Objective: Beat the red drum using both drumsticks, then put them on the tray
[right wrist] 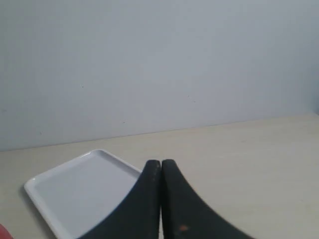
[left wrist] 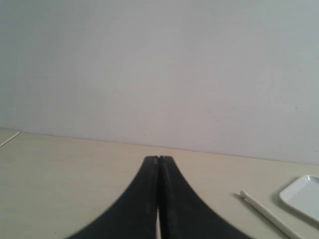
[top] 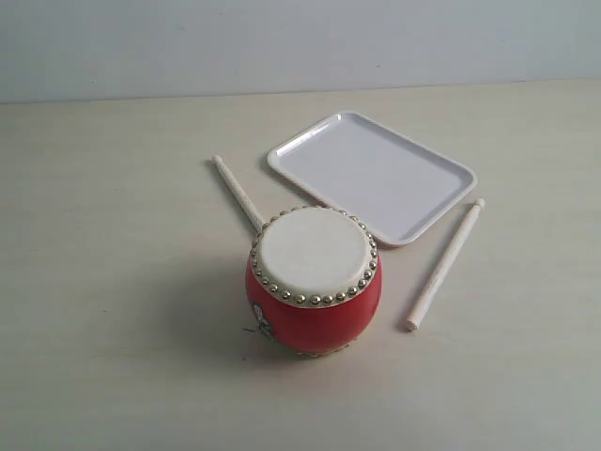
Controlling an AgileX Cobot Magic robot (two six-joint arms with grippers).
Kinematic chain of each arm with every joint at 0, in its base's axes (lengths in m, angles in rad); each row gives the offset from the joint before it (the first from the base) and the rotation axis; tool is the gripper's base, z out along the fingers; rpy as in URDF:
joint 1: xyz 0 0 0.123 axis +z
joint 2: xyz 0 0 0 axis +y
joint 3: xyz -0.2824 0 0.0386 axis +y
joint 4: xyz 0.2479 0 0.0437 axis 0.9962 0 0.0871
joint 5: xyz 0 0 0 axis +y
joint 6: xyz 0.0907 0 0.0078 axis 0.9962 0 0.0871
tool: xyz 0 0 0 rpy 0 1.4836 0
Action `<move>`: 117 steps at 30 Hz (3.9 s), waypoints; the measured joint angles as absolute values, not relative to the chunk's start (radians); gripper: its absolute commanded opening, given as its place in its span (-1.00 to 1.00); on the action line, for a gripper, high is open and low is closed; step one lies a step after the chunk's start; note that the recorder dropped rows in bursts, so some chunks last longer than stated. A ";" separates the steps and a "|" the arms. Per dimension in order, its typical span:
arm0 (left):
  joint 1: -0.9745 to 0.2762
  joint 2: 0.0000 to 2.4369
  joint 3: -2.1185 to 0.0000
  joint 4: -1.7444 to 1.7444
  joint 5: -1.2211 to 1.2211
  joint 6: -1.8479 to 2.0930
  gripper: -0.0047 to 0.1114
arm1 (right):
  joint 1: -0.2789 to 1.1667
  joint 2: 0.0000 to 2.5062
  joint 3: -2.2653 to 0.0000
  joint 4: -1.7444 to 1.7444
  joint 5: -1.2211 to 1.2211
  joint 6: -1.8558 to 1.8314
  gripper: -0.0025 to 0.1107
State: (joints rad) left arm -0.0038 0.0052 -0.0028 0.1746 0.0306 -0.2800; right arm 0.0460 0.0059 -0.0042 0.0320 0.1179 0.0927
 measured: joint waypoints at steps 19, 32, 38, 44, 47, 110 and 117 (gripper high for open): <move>-0.004 0.005 -0.003 0.190 0.031 -0.191 -0.92 | 0.057 0.006 -0.004 0.032 0.118 0.093 -0.96; -0.004 0.005 -0.003 0.178 -0.134 -0.381 -0.92 | 0.057 0.006 -0.004 0.032 0.118 0.093 -0.96; -0.004 0.005 -0.003 0.178 -0.200 -0.393 -0.92 | 0.057 0.006 -0.004 0.032 0.118 0.093 -0.96; -0.004 0.005 -0.003 0.178 -0.120 -0.393 -0.92 | 0.057 0.006 -0.004 0.032 0.118 0.093 -0.96; -0.004 0.005 -0.003 0.178 -0.061 -0.393 -0.92 | 0.057 0.006 -0.004 0.032 0.118 0.093 -0.96; -0.004 0.005 -0.001 0.178 -0.031 -0.393 -0.92 | 0.424 2.037 -1.922 0.127 1.215 -0.362 -0.67; -0.004 0.005 -0.001 0.178 -0.031 -0.393 -0.92 | 0.531 2.234 -2.048 0.140 1.219 -0.367 -0.55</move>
